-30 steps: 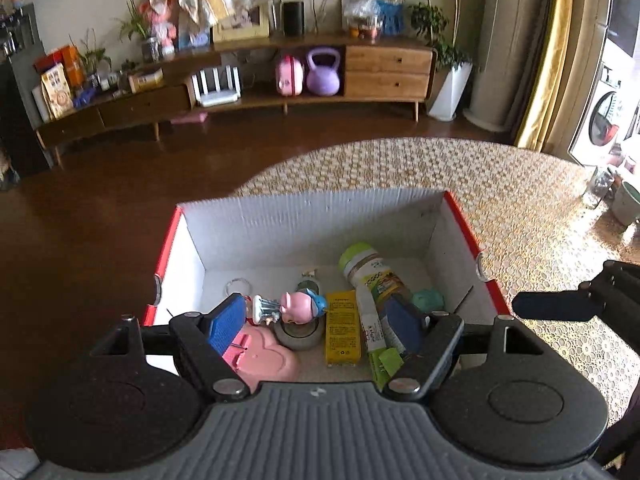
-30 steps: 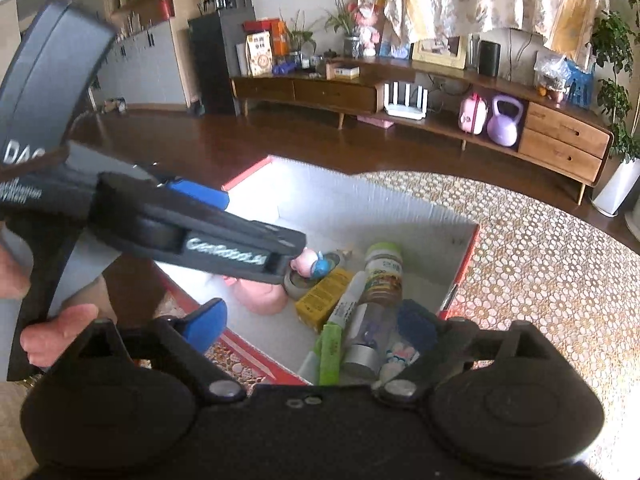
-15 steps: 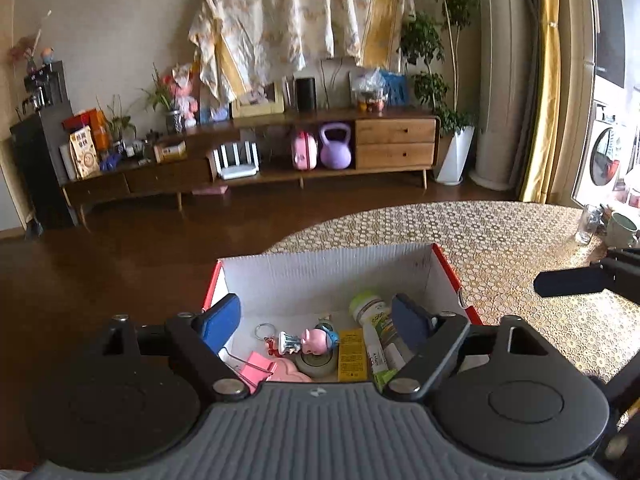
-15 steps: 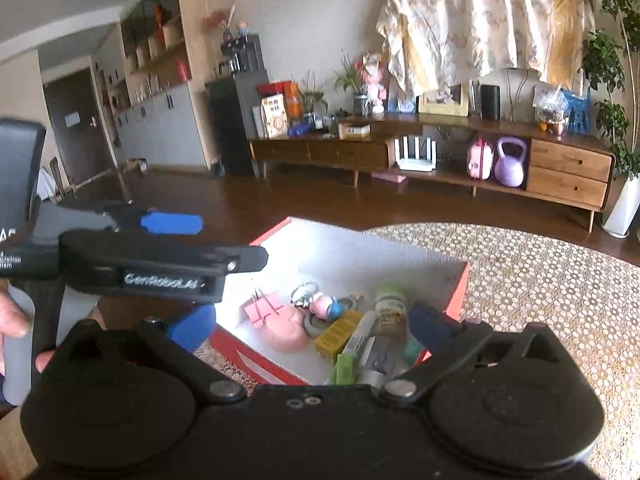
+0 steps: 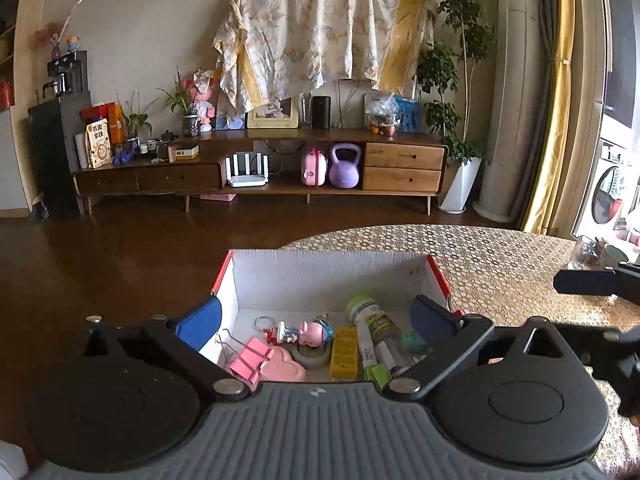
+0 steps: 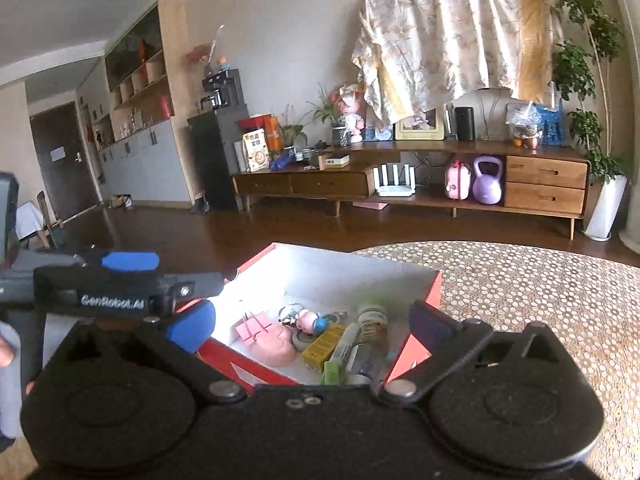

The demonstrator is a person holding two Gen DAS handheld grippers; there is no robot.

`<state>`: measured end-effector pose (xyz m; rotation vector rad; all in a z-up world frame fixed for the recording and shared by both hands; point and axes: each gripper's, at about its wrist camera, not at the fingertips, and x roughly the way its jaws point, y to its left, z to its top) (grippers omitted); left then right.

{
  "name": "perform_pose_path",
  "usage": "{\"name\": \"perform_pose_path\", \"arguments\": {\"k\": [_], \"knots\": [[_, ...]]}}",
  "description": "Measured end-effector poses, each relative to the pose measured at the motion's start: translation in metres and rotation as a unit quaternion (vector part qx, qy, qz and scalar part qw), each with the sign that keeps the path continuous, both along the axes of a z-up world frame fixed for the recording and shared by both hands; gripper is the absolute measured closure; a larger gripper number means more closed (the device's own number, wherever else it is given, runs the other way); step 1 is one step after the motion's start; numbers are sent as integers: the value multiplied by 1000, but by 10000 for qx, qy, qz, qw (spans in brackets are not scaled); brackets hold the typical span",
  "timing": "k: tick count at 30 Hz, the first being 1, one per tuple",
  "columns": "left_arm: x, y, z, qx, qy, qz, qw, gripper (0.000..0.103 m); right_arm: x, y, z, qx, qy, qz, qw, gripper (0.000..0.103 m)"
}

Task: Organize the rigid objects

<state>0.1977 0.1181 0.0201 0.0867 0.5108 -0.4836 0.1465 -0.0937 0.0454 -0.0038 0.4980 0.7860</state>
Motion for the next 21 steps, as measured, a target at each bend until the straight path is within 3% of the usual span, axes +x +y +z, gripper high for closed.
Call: {"name": "perform_pose_path", "arguments": {"k": [5, 21], "knots": [[-9, 9, -7, -197, 181, -23, 9996, 2, 0, -1, -2, 38, -53, -132, 9999, 0], [-29, 18, -17, -282, 338, -11, 9990, 2, -8, -2, -15, 62, 87, -185, 9998, 0]]}}
